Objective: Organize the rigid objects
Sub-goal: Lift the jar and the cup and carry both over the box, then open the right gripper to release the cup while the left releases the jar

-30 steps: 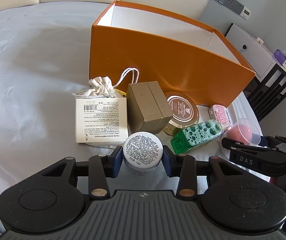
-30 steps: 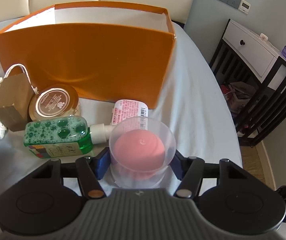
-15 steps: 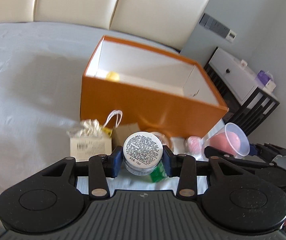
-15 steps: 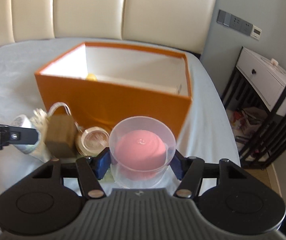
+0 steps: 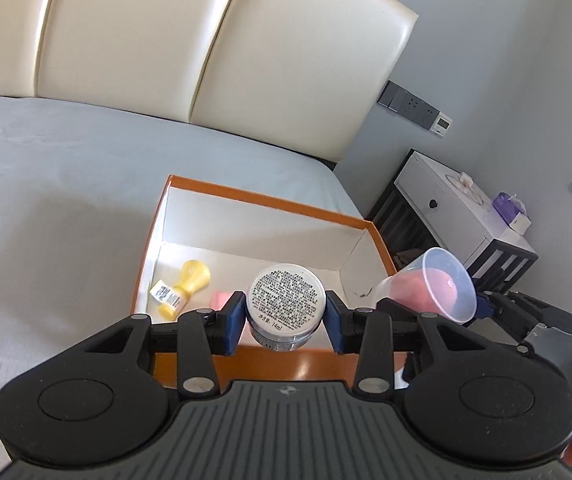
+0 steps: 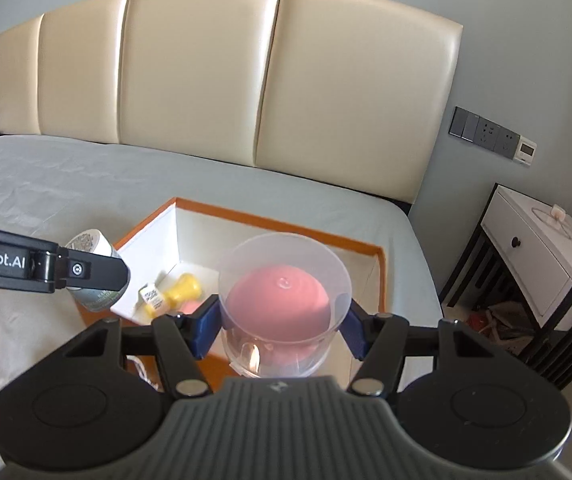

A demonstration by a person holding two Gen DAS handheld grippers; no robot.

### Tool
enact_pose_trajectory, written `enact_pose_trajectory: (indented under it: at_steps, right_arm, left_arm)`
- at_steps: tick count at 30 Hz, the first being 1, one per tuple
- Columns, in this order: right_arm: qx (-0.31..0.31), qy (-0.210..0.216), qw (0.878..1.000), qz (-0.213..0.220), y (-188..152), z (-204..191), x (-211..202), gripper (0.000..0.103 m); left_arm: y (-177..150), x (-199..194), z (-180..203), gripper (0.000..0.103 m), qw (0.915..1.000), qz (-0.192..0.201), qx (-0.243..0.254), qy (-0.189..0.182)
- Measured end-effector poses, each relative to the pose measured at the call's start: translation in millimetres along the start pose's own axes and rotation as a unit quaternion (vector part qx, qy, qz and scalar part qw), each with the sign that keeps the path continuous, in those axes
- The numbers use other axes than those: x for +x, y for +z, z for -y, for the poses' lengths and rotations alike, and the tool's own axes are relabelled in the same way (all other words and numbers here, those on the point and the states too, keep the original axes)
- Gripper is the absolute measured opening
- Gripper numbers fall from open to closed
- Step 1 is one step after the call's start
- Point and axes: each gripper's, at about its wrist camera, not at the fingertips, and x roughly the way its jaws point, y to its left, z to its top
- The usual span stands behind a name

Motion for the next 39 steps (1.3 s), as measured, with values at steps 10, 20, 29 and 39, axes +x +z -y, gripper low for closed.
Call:
enact_pose_trajectory:
  at_steps: [10,20,29,39]
  right_arm:
    - [0.002,0.02,0.993,-0.117,2.0,-3.2,85.4,0.062]
    - [0.04,0.052,0.977,-0.204,-1.1,-1.2,134.5,0.062]
    - [0.05,0.06,0.971,-0.227,-0.6,-0.1,141.0,0.062]
    - [0.045,0.067,0.973,-0.214,2.0,3.6,128.7,0.074]
  left_arm:
    - [7.3,67.2,-15.0,0.046,0.9972,-0.072,0.006,0.016]
    - [2.3,109.1,-33.6,0.046,0.991,-0.132,-0.004,0.024]
    - [4.2,119.1,-40.8,0.046,0.9884,-0.149,-0.015,0.025]
    - [2.5,125.4,-40.7,0.046,0.9859,-0.162,-0.018,0.038]
